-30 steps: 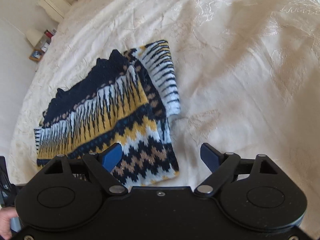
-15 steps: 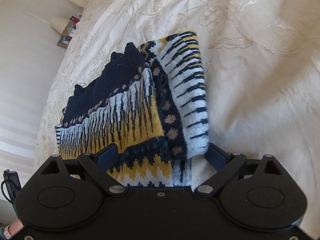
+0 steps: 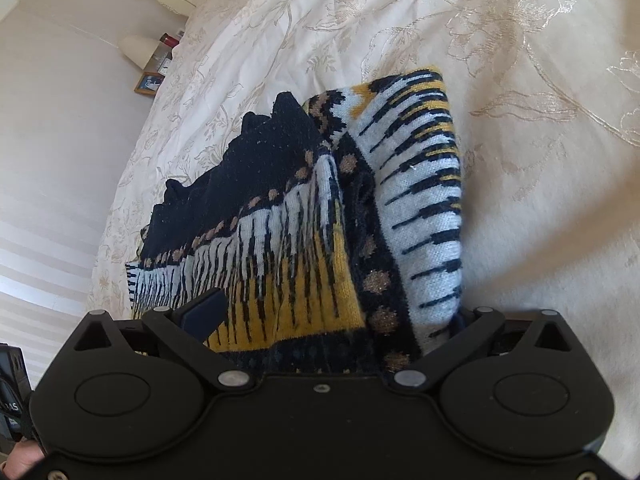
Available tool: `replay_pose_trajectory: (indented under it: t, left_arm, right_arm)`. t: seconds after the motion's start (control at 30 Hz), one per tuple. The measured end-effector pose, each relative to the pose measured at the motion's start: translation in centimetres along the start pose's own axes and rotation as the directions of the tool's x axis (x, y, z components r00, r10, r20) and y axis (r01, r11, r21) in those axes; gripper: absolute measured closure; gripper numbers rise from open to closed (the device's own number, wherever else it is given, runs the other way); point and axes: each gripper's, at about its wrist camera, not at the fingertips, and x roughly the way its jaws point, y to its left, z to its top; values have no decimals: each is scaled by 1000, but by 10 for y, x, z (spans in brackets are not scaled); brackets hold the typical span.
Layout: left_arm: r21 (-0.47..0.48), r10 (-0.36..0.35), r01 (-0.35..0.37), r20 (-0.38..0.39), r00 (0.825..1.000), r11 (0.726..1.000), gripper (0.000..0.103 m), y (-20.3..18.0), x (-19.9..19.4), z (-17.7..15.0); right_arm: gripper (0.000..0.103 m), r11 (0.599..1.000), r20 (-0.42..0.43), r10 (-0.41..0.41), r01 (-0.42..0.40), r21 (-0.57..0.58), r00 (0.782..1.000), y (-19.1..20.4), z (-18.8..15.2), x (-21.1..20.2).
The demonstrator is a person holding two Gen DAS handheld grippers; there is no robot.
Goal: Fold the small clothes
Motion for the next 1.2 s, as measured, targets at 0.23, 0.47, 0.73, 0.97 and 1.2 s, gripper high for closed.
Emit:
replay_pose_trajectory:
  t: [0.23,0.47,0.73,0.97,1.2]
  left_arm:
    - [39,-10,8,56,998,999,55,-28,7,41]
    - [85,39,-43,47,998,995,54,-51,39,59]
    - [92,23,-26,41,999,995,54,-47,36,62]
    - [21,0,-2,75,997,1000,54,-3,-11,36]
    - [-31,-8,11,70,998,999,54,64,-42,5]
  right_arm:
    - [7,1000,-14,17,-17,-2,1000,-5,2,-5]
    - [47,998,10,1,-1,56,1000,-17,-1,-20]
    - [64,998,22,-50,50,34,998,7,-3,-24]
    - [66,992,33,-127,128,-23,991,52,3,-34]
    - [67,975,46,-195,199,-103,980,117,7,-30]
